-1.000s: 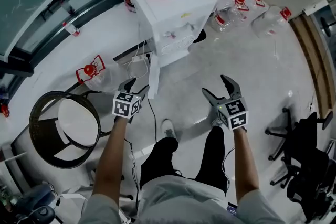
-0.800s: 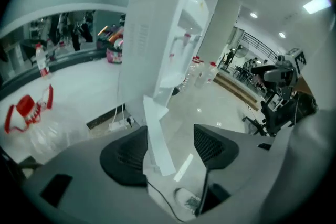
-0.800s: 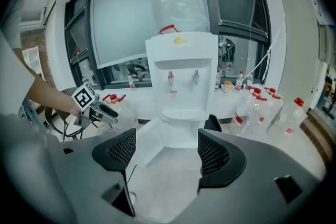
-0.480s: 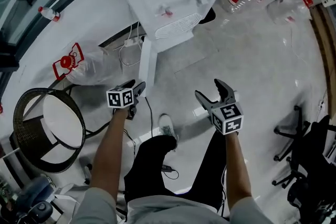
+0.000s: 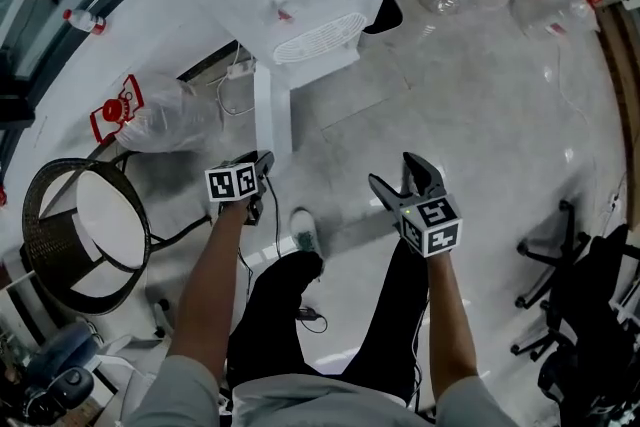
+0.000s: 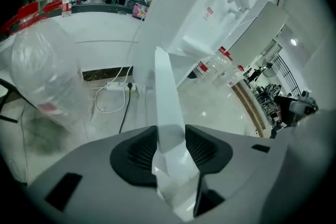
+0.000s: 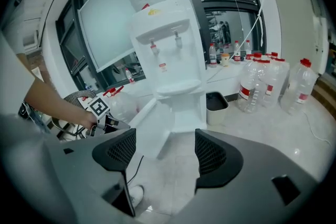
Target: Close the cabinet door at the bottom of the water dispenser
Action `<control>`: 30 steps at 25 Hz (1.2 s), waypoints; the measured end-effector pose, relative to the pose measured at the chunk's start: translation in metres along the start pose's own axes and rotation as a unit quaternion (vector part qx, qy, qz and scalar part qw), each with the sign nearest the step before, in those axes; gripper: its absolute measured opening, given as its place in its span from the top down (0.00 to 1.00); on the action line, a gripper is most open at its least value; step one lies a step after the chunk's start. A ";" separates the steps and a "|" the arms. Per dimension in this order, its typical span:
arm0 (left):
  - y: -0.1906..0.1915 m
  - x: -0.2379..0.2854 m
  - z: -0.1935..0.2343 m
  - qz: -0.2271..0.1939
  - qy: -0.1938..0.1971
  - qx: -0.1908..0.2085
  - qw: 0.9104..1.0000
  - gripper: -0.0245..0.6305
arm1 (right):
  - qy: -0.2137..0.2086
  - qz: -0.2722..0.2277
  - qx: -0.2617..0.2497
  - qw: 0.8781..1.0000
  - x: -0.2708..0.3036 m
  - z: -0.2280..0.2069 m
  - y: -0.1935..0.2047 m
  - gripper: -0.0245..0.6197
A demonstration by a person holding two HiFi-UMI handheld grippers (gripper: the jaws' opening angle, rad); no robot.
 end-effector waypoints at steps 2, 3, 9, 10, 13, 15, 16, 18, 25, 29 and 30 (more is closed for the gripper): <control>0.003 0.012 -0.018 0.002 0.004 -0.006 1.000 0.69 | -0.001 0.001 -0.003 1.000 -0.004 -0.015 -0.003 0.40; 0.003 0.019 -0.029 0.002 0.010 -0.006 1.000 0.70 | -0.002 0.001 -0.004 1.000 -0.005 -0.023 -0.004 0.40; -0.007 0.076 -0.091 -0.021 0.037 -0.018 0.999 0.71 | -0.014 0.002 -0.004 1.000 -0.004 -0.065 -0.006 0.40; -0.011 0.085 -0.099 -0.027 0.038 -0.024 0.999 0.71 | -0.017 0.001 -0.005 1.000 -0.003 -0.071 -0.008 0.40; -0.027 0.110 -0.119 -0.035 0.027 -0.036 0.998 0.73 | -0.019 -0.003 -0.010 1.000 0.001 -0.094 -0.012 0.40; -0.039 0.127 -0.130 -0.042 0.017 -0.055 0.997 0.73 | -0.019 0.000 -0.009 1.000 0.002 -0.113 -0.015 0.40; -0.046 0.136 -0.136 -0.048 0.014 -0.068 0.996 0.73 | -0.021 0.001 -0.006 1.000 0.002 -0.122 -0.016 0.40; -0.060 0.151 -0.147 -0.060 0.004 -0.075 0.995 0.73 | -0.027 0.002 0.005 1.000 0.001 -0.140 -0.022 0.40; -0.118 0.203 -0.173 -0.122 -0.037 -0.106 0.986 0.71 | -0.046 -0.004 0.022 0.999 -0.003 -0.204 -0.046 0.40; -0.155 0.223 -0.172 -0.149 -0.044 -0.124 0.980 0.67 | -0.054 -0.001 0.012 0.998 0.004 -0.236 -0.057 0.40; -0.162 0.227 -0.172 -0.155 -0.045 -0.129 0.978 0.67 | -0.055 0.002 0.011 0.998 0.005 -0.244 -0.057 0.40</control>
Point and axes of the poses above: the fingertips, and each gripper's own axes: x forward along the fingers, z to its left, y out of its underside, the point moved 4 cm from there along -x, backward along the fingers, and after that the axes turned 10 degrees about y, right-handed, at the moved point
